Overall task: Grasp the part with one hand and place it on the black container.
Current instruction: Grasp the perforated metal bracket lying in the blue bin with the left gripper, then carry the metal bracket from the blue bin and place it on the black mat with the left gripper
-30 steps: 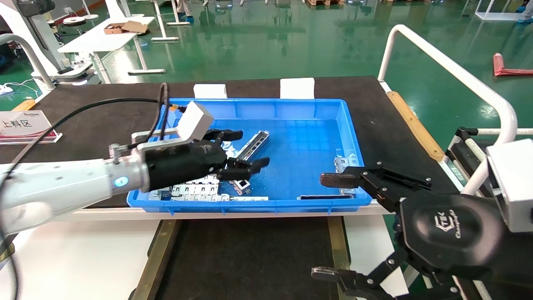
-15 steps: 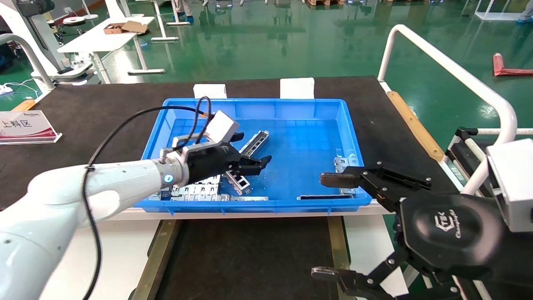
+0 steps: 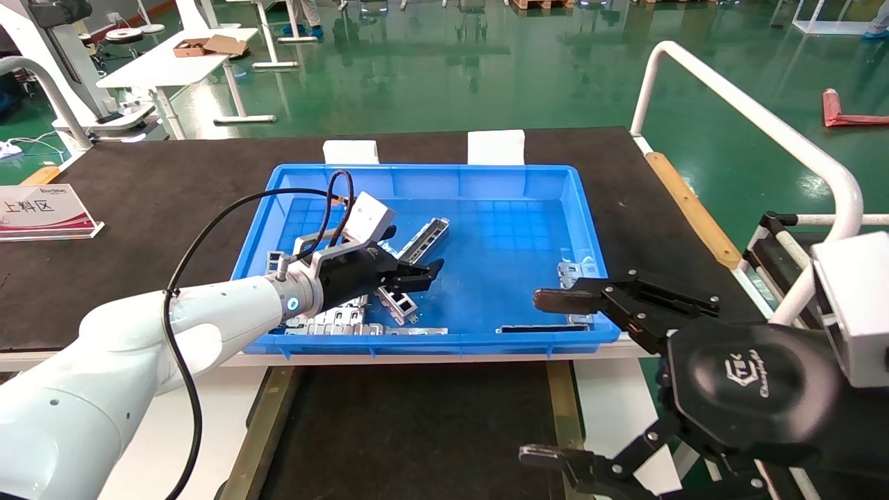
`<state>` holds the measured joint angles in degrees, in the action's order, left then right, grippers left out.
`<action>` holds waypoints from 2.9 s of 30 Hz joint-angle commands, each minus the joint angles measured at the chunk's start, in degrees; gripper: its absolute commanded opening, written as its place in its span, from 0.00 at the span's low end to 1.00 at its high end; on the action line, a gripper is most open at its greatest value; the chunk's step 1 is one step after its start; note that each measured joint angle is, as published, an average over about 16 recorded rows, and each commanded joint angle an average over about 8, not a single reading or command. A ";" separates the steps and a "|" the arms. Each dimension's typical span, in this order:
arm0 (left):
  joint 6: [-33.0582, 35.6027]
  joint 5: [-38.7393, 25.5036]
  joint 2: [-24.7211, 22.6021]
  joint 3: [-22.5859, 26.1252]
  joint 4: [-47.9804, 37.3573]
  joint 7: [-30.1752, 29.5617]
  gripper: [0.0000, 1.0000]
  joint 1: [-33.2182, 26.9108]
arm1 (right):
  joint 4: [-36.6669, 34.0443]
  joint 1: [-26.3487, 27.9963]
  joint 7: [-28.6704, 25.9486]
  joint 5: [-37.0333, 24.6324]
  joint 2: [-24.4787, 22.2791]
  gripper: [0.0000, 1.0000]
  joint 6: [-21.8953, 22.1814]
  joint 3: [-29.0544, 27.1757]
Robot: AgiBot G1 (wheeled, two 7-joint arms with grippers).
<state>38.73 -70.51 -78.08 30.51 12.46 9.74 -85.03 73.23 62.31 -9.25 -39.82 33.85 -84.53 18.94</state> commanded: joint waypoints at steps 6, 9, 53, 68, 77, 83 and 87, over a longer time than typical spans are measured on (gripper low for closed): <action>-1.35 2.01 -0.04 1.83 0.12 -0.13 0.00 0.77 | 0.00 0.00 0.01 0.01 0.00 0.00 0.00 0.01; -1.64 2.89 -0.02 2.59 0.19 -0.48 0.00 0.91 | 0.00 0.00 0.01 0.01 -0.01 0.00 0.01 0.01; 14.57 17.17 4.30 7.99 5.26 0.03 0.00 -0.49 | 0.00 0.02 0.04 0.05 -0.03 0.00 0.03 0.08; 32.34 20.66 18.91 8.42 27.57 -8.91 0.00 9.82 | 0.00 0.02 0.05 0.07 -0.04 0.00 0.04 0.10; 24.29 20.80 28.26 9.22 50.05 -16.59 0.00 24.07 | 0.00 0.03 0.06 0.08 -0.05 0.00 0.05 0.11; 14.60 18.82 30.92 10.72 58.49 -21.82 0.00 31.74 | 0.00 0.03 0.06 0.08 -0.05 0.00 0.05 0.12; 8.26 16.46 30.50 12.27 59.43 -24.52 0.00 35.01 | 0.00 0.03 0.06 0.09 -0.05 0.00 0.05 0.13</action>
<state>47.08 -53.98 -48.23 42.72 70.69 -14.73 -50.71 73.23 62.34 -9.19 -39.73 33.80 -84.48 19.07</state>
